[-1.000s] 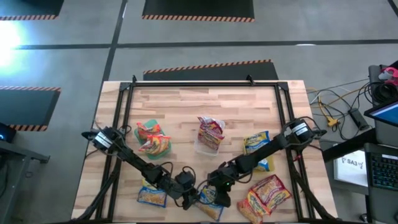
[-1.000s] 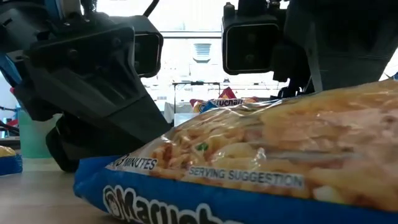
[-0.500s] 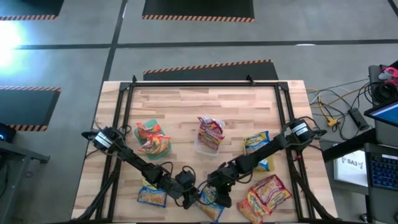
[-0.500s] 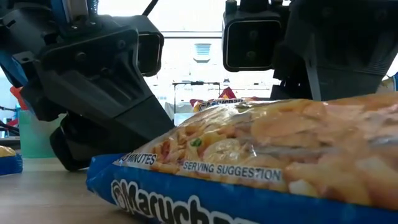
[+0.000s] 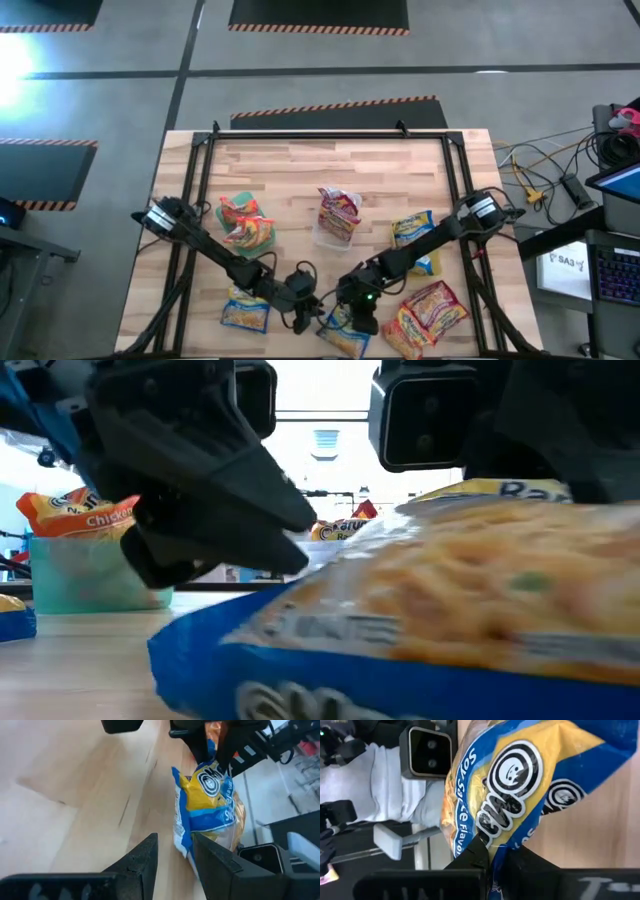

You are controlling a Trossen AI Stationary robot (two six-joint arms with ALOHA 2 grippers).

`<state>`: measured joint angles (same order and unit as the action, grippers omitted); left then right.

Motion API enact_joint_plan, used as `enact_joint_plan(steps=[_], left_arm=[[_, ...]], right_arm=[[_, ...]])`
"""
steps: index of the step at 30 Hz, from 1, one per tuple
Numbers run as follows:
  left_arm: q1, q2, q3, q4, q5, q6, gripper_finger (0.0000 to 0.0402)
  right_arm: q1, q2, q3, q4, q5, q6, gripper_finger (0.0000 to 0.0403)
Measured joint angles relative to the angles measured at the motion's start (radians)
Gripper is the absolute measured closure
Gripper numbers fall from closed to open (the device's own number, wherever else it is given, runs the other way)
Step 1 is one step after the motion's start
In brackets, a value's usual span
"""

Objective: Sort Maruchan noodles
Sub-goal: Put the blue noodle pack into the yellow bin

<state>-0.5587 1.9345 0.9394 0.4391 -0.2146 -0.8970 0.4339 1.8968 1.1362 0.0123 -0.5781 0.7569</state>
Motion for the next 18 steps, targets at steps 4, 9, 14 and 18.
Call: enact_joint_plan(steps=[4, 9, 14, 18], left_arm=[[0.01, -0.037, 0.0, -0.056, 0.004, 0.031, 0.0295], [0.012, -0.073, -0.001, -0.118, -0.024, 0.048, 0.0295], [0.015, -0.084, -0.002, -0.151, -0.049, 0.048, 0.0295], [0.02, -0.084, -0.002, -0.151, -0.073, 0.048, 0.0295]], right_arm=[[-0.005, -0.014, 0.0, -0.069, -0.007, -0.008, 0.0394], [-0.022, -0.058, 0.001, -0.198, 0.009, -0.068, 0.0394], [-0.05, -0.148, 0.001, -0.346, 0.062, -0.125, 0.0394], [-0.067, -0.251, 0.001, -0.478, 0.146, -0.177, 0.0394]])
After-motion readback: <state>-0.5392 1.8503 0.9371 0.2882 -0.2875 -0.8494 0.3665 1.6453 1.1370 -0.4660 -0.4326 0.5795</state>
